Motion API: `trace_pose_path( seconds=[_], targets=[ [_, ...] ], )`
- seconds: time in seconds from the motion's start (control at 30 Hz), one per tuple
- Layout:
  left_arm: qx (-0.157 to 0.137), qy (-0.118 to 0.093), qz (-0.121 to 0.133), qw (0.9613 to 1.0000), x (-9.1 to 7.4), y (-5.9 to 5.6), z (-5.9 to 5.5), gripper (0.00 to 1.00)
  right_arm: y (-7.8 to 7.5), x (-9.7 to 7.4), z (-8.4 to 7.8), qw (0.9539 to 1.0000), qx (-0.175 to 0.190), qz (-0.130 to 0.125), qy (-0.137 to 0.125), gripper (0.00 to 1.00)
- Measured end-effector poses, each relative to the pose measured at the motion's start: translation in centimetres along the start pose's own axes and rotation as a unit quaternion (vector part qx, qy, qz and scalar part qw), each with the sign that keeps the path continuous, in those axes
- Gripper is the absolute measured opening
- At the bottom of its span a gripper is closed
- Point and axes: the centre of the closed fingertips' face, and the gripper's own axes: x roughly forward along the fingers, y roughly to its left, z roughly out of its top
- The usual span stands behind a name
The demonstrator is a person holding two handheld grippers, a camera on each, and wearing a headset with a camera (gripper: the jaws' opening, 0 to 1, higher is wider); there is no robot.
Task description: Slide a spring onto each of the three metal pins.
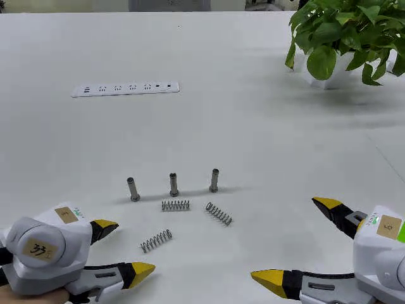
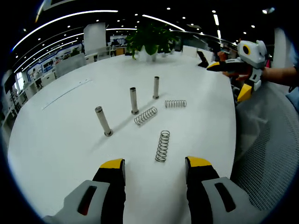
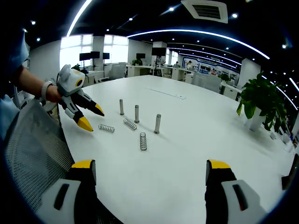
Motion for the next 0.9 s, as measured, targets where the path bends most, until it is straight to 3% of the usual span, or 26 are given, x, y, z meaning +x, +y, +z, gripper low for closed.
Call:
trace_pose_path(
  seconds=[0.27,0.57,0.9],
  targets=[
    [0.012,0.006,-0.007,0.9999,0.5,-0.4,0.1,0.32,0.1,0.0,-0.1,1.0,-0.001,0.002,0.002,0.99],
    [0.027,0.022,-0.018,0.9992,1.0,-1.0,-0.3,0.23,0.0,0.0,-0.1,1.0,-0.002,0.0,0.002,0.99],
    [0.041,0.023,-0.006,0.9989,1.6,-0.8,-0.2,0.16,0.0,0.1,-0.1,1.0,-0.001,0.0,0.002,0.99]
  ],
)
